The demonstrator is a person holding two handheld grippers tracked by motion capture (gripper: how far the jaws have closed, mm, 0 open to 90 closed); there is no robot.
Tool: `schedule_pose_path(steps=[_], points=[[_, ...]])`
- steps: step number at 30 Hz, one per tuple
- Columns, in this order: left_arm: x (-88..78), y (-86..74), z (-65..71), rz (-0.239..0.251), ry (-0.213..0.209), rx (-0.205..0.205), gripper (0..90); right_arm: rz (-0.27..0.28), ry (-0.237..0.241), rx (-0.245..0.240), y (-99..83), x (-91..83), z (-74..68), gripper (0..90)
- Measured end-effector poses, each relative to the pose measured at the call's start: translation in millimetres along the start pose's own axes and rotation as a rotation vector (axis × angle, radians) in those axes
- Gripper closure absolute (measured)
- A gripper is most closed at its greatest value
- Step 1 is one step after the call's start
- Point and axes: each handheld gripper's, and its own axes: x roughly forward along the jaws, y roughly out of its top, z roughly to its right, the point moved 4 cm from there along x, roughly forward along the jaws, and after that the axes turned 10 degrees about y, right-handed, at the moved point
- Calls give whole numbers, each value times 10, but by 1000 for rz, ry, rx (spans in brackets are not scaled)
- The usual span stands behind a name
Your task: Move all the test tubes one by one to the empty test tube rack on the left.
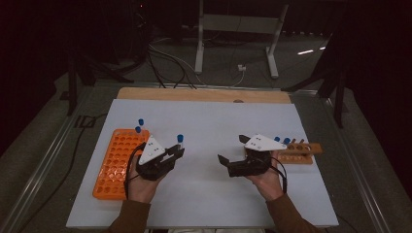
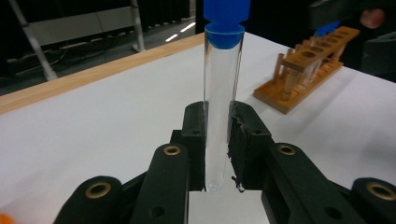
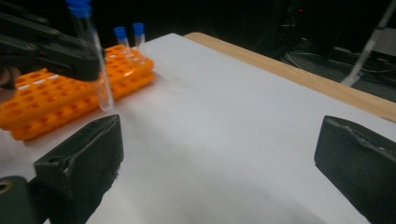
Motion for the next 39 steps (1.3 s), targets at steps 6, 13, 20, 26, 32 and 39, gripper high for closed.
schedule_pose_path(steps=[6,13,20,26,32,39], points=[[-72,-11,-151,13,35,-29,781,27,-37,21,-42,-133,106,0],[-143,-46,-335,24,83,-55,781,32,-63,27,-81,-269,190,0],[-211,-120,-541,24,134,-88,781,35,-88,25,-126,-404,271,0],[-234,-227,-727,9,206,-103,780,42,-108,39,-180,-494,332,0],[-234,-318,-886,2,260,-130,780,50,-119,47,-194,-540,368,0],[-182,-390,-1016,1,323,-143,780,55,-118,46,-186,-536,367,0]])
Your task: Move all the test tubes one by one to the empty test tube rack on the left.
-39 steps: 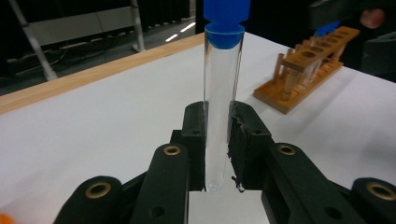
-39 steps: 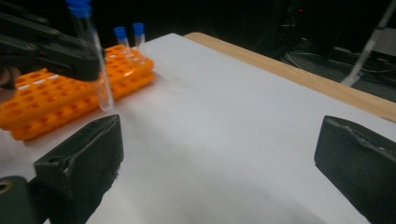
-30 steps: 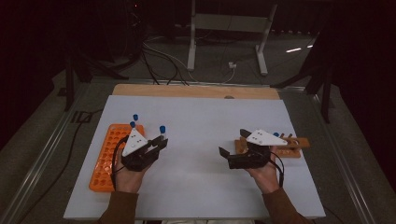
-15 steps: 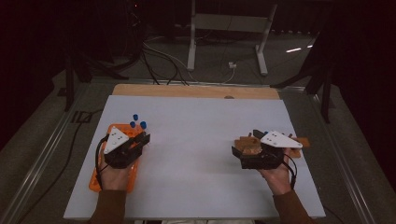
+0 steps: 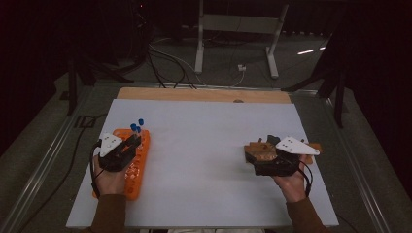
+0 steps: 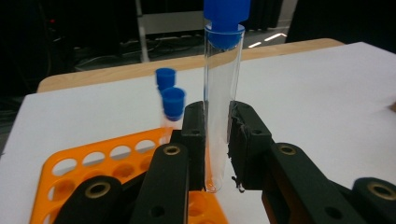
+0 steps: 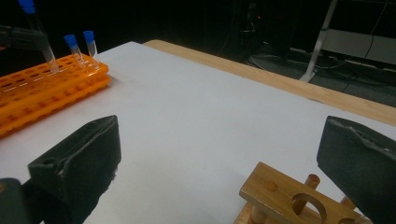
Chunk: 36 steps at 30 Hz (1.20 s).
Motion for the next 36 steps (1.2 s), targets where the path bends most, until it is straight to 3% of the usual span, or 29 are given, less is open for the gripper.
schedule_pose_path(steps=[3,8,15,25,27,31,33,36], points=[[62,-21,-23,-8,25,-6,780,1,1,3,1,3,2,0],[156,-60,-13,-35,51,21,781,3,7,4,0,13,-2,0],[226,-84,9,-44,63,41,781,12,12,7,8,1,5,0],[221,-85,-32,-63,79,20,781,15,15,11,7,-19,8,0],[263,-129,-43,-131,85,26,781,13,15,12,3,-19,6,0],[276,-128,-18,-142,99,46,781,12,16,14,-4,-11,8,0],[293,-137,-15,-176,98,45,781,11,16,13,-2,-15,8,0],[356,-194,-11,-276,92,76,780,16,15,16,6,-30,16,0]])
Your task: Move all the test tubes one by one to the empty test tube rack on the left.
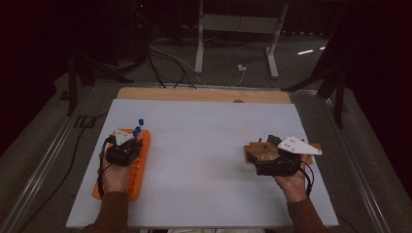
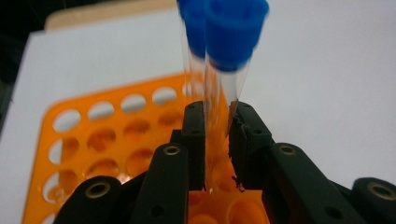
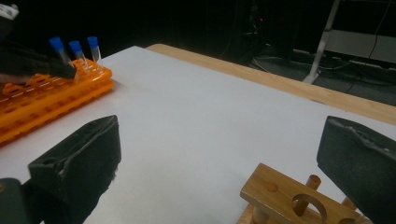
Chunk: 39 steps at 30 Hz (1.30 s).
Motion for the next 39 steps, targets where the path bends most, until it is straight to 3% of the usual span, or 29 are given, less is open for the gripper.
schedule_pose_path(steps=[9,19,23,34,39], points=[[58,8,-14,-61,-11,-19,782,-2,2,-3,1,3,6,0],[70,24,-1,-64,-2,-7,775,2,-3,4,3,-23,33,0],[58,10,-25,-61,-3,-26,663,7,-7,7,5,-37,45,0],[-45,6,-41,1,-41,-61,514,15,-22,15,4,-77,102,0],[-136,28,-35,66,-107,-92,405,17,-42,14,7,-93,141,0]])
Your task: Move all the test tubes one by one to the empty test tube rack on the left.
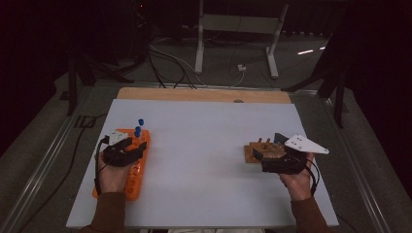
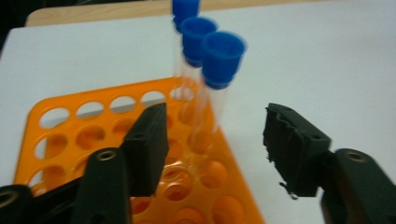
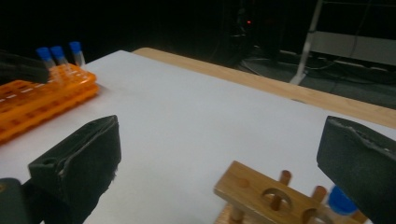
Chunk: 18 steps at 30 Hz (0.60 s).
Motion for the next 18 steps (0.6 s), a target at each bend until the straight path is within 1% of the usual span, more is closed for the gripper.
schedule_pose_path(steps=[1,4,5,6,8,11,12,15,16,18], points=[[-14,2,9,14,-16,-3,386,-2,-7,0,2,-5,11,0],[-52,8,35,46,-29,-10,287,7,-20,5,20,-25,46,0],[-52,8,35,46,-29,-10,264,9,-26,2,31,-32,59,0],[-93,18,59,72,-43,-14,240,9,-34,-1,42,-43,72,0],[-133,28,88,99,-62,-17,195,15,-52,-6,67,-69,107,0],[-154,29,112,105,-74,7,168,29,-68,9,97,-118,174,0],[-167,26,120,114,-95,7,160,32,-74,12,103,-135,201,0],[-193,32,100,132,-121,-22,89,37,-103,22,108,-176,291,0],[-204,35,93,138,-123,-27,61,33,-115,22,105,-186,322,5],[-220,37,80,143,-110,-25,16,25,-143,17,93,-205,388,5]])
